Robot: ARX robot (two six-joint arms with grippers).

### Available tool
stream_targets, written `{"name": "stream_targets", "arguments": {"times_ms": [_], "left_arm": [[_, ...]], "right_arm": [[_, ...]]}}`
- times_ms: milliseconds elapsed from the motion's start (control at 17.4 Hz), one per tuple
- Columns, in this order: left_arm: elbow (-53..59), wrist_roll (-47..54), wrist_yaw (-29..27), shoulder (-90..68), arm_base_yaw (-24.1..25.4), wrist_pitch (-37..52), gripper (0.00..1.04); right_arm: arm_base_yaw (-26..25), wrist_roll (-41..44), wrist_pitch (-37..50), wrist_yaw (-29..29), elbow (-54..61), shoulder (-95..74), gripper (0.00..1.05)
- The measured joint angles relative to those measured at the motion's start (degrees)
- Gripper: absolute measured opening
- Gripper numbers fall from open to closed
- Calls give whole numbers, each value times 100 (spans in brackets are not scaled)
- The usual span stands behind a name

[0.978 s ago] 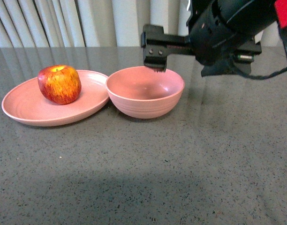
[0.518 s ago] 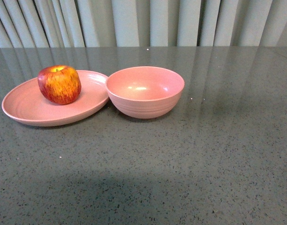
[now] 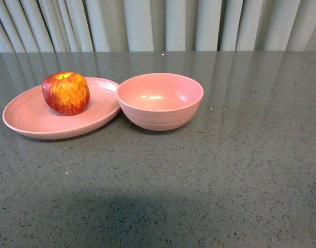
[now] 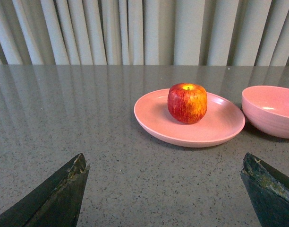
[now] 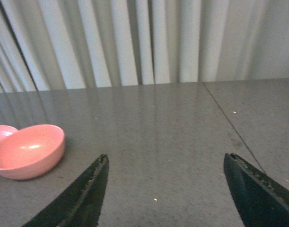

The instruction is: Move apple from plate to bowl

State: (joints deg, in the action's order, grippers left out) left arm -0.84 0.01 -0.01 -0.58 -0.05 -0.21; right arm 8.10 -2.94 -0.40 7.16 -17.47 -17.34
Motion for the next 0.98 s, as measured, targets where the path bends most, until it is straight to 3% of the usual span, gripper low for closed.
{"name": "stream_targets", "arguments": {"times_ms": [115, 345, 978], "left_arm": [[-2, 0, -2, 0, 0, 0, 98], [-2, 0, 0, 0, 0, 0, 98], [-2, 0, 0, 0, 0, 2, 98]], "right_arm": [[-863, 149, -308, -586, 518, 778, 49], [-811, 225, -114, -717, 1147, 1178, 1], [-811, 256, 46, -717, 1602, 1646, 2]]}}
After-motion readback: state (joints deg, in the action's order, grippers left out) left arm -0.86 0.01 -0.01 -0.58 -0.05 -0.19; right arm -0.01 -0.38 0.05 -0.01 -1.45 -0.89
